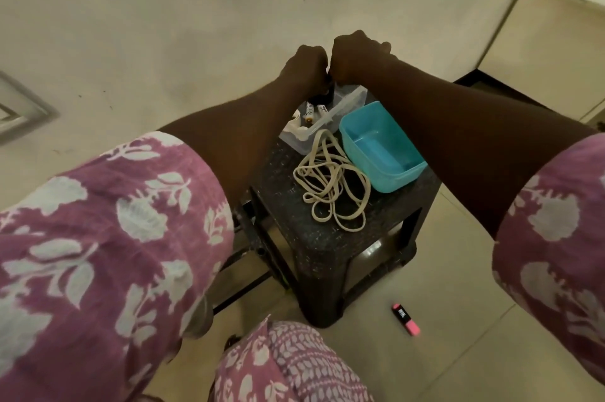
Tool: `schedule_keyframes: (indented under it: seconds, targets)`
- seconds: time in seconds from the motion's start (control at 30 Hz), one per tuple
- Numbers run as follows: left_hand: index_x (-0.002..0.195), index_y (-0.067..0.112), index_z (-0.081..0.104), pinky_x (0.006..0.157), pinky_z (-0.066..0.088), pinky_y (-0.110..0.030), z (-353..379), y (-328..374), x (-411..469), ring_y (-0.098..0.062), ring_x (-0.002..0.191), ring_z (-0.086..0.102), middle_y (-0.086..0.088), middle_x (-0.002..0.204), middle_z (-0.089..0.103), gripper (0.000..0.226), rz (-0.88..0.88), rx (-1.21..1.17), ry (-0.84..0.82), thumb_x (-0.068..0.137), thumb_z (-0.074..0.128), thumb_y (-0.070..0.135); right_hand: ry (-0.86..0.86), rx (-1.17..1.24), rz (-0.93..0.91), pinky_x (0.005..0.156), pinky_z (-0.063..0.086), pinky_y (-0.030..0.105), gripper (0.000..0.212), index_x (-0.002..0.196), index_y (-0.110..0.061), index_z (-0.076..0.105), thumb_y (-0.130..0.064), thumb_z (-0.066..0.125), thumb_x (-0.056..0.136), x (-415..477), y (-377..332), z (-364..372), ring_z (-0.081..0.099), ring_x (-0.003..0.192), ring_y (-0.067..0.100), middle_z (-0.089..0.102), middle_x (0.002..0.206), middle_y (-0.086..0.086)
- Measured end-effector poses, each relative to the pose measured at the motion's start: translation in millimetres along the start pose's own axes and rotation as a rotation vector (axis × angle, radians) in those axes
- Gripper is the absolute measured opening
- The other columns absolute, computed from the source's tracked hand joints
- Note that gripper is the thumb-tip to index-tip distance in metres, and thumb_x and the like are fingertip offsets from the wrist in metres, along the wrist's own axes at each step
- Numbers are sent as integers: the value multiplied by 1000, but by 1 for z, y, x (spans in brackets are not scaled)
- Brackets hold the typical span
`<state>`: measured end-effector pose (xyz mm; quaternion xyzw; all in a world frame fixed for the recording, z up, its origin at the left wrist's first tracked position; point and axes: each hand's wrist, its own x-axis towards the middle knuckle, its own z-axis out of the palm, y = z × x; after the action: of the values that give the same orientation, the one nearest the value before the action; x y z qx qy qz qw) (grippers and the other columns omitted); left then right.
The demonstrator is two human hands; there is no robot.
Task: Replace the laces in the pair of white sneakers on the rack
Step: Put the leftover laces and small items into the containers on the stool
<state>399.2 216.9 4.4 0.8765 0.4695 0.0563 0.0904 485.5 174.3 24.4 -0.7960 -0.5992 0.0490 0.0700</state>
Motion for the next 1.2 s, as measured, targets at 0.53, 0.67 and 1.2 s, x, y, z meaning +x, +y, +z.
schedule_keyframes:
  seconds: [0.53, 0.67, 1.2]
  targets:
    - [117, 11, 63, 90, 40, -23, 38, 171, -93, -19, 112, 57, -7, 118, 65, 33, 189, -471, 285, 91, 43, 9, 641, 395, 477, 73, 50, 32, 33, 98, -13, 73, -15, 44, 82, -145, 121, 2, 64, 93, 27, 70, 96, 10]
    - [117, 5, 63, 91, 38, -24, 102, 206, -134, -24, 110, 58, -14, 117, 65, 31, 223, -595, 128, 92, 44, 5, 606, 342, 677, 62, 42, 28, 30, 92, -13, 73, -19, 45, 85, -193, 165, 68, 64, 85, 30, 69, 90, 12]
    - [136, 8, 41, 101, 39, -36, 359, 97, -218, -29, 128, 42, -13, 137, 45, 46, 29, -121, -821, 91, 50, 8, -635, 287, 591, 88, 45, 38, 34, 121, -9, 59, -20, 54, 89, -321, 161, 369, 50, 113, 35, 49, 121, 17]
